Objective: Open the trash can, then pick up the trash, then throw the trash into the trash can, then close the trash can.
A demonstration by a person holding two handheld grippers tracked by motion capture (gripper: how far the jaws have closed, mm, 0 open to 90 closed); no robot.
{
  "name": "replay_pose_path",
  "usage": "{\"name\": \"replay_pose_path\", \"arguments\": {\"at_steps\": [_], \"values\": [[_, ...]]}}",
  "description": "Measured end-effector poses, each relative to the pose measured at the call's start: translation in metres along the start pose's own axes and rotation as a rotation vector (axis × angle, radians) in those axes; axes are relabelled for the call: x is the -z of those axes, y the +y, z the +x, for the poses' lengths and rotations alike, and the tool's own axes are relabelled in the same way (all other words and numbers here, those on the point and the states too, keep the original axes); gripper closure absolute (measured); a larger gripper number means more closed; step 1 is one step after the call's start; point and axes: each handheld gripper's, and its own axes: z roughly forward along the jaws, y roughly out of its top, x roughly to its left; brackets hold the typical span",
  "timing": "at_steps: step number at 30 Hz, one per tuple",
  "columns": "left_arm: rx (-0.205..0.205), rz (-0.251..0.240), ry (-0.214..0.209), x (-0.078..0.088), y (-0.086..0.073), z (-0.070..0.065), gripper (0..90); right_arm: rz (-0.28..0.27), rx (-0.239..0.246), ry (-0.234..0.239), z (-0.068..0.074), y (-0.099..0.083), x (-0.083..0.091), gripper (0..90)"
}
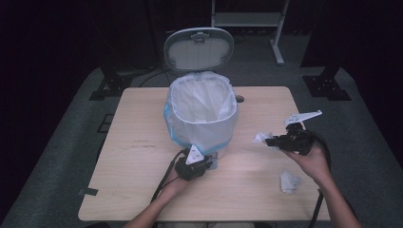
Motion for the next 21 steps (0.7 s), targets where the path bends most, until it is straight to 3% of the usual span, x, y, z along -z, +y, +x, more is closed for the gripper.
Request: {"name": "replay_pose_path", "arguments": {"at_steps": [11,21], "values": [[0.003,-0.001,-0.002,0.0,0.0,0.0,74.1,-0.029,0.066,0.01,0.019,0.032,0.023,82.2],[0.003,0.0,-0.001,0.0,0.0,0.0,74.1,-0.038,0.091,0.03,0.028,0.055,0.038,82.1]]}}
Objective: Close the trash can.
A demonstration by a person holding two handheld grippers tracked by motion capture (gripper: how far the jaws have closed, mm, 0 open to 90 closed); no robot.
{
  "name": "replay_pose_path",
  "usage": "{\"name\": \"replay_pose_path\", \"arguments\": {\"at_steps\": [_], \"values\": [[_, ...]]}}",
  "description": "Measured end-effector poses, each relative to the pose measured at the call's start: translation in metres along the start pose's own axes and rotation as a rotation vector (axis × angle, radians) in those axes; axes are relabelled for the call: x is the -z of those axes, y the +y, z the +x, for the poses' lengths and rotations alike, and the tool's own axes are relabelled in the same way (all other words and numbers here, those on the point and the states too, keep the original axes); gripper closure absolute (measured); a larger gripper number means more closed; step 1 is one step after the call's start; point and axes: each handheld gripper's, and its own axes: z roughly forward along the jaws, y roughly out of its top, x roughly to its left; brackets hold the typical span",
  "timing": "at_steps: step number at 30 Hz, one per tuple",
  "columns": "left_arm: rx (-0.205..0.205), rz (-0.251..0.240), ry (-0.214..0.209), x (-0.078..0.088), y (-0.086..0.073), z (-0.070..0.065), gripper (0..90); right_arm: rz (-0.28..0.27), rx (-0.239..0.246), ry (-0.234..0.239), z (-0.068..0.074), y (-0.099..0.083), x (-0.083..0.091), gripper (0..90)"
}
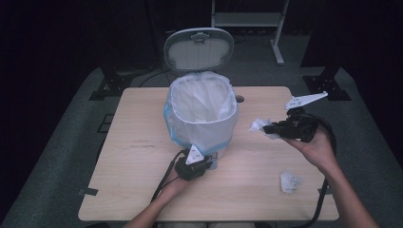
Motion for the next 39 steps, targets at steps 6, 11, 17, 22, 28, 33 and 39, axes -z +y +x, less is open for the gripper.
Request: {"name": "replay_pose_path", "arguments": {"at_steps": [6,11,17,22,28,33,39], "values": [[0.001,-0.002,0.0,0.0,0.0,0.0,74.1,-0.003,0.023,0.034,0.011,0.022,0.01,82.1],[-0.001,0.003,0.0,0.0,0.0,0.0,74.1,-0.017,0.035,0.042,0.016,0.035,0.016,82.1],[0.0,0.001,0.0,0.0,0.0,0.0,74.1,-0.034,0.053,0.054,0.023,0.055,0.023,82.2],[-0.001,0.001,0.0,0.0,0.0,0.0,74.1,-0.048,0.072,0.065,0.028,0.075,0.029,82.2],[-0.001,0.001,0.0,0.0,0.0,0.0,74.1,-0.052,0.079,0.075,0.032,0.09,0.029,82.2],[0.001,0.001,0.0,0.0,0.0,0.0,74.2,-0.05,0.096,0.084,0.037,0.104,0.026,82.1],[0.013,0.001,-0.001,0.0,0.0,0.0,74.3,-0.045,0.114,0.095,0.043,0.121,0.018,82.1]]}}
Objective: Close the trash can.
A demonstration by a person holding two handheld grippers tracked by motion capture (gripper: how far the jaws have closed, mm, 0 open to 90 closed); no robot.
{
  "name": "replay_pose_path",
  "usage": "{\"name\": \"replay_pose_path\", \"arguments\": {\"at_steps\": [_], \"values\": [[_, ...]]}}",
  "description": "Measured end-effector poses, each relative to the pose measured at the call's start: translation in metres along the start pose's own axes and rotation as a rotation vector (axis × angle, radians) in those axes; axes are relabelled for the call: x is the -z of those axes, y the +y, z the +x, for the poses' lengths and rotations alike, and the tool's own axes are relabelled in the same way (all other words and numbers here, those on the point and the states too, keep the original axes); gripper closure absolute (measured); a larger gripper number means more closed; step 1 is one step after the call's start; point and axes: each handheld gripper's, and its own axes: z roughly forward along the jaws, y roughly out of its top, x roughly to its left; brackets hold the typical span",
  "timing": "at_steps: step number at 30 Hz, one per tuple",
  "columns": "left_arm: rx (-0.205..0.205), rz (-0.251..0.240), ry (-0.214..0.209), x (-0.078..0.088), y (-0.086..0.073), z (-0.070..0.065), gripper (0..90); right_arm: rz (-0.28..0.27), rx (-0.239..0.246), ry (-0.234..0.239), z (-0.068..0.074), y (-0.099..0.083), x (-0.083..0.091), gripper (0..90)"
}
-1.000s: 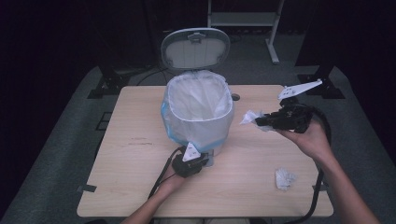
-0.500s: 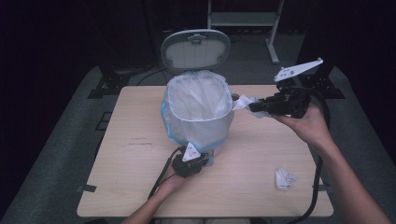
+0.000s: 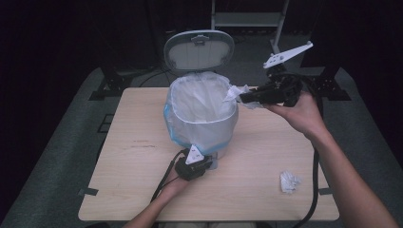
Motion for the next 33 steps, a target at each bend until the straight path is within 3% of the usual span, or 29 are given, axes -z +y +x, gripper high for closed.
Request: {"name": "replay_pose_path", "arguments": {"at_steps": [13,25,33], "values": [[0.005,0.001,0.0,0.0,0.0,0.0,74.3,0.037,0.024,0.024,0.003,0.03,-0.028,82.1],[0.006,0.002,0.001,0.0,0.0,0.0,74.2,0.073,0.034,0.048,0.004,0.044,-0.057,81.2],[0.006,0.002,0.0,0.0,0.0,0.0,74.2,0.114,0.027,0.039,0.004,0.048,-0.081,72.5]]}}
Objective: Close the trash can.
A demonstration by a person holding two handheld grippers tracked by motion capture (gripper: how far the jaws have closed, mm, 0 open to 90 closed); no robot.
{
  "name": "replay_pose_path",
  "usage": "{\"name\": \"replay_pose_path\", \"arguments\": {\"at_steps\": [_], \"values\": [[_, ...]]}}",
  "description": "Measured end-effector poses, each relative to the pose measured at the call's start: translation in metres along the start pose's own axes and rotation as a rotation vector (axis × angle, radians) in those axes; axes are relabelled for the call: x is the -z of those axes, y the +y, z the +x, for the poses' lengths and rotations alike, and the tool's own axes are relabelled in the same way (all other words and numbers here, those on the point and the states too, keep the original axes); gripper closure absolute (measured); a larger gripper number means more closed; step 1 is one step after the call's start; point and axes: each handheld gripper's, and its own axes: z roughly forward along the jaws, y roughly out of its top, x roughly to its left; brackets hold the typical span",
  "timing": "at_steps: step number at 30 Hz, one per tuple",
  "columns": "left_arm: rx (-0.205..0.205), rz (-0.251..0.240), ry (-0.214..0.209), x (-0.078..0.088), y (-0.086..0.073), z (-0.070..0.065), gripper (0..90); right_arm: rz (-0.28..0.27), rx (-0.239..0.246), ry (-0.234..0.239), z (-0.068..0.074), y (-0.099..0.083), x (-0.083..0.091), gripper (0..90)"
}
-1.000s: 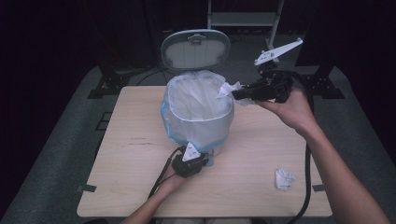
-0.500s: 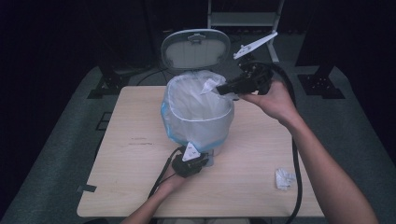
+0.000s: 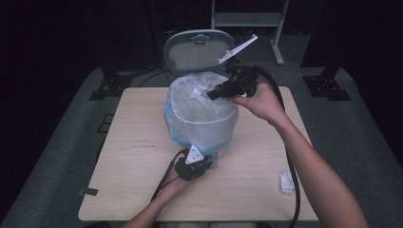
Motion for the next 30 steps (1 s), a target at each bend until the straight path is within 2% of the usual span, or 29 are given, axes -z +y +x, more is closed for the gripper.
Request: {"name": "replay_pose_path", "arguments": {"at_steps": [6,12,17,30], "values": [[0.0,0.0,0.0,0.0,0.0,0.0,74.2,0.022,0.007,-0.005,0.002,0.0,-0.008,68.4],[0.0,0.0,0.0,0.0,0.0,0.0,74.2,0.031,-0.016,-0.017,-0.001,-0.004,-0.007,61.7],[0.0,0.0,0.0,0.0,0.0,0.0,74.1,0.03,-0.028,0.0,-0.001,-0.006,-0.008,55.0],[-0.001,0.0,0.0,0.0,0.0,0.0,74.1,0.003,-0.03,0.008,-0.002,-0.016,0.005,53.8]]}}
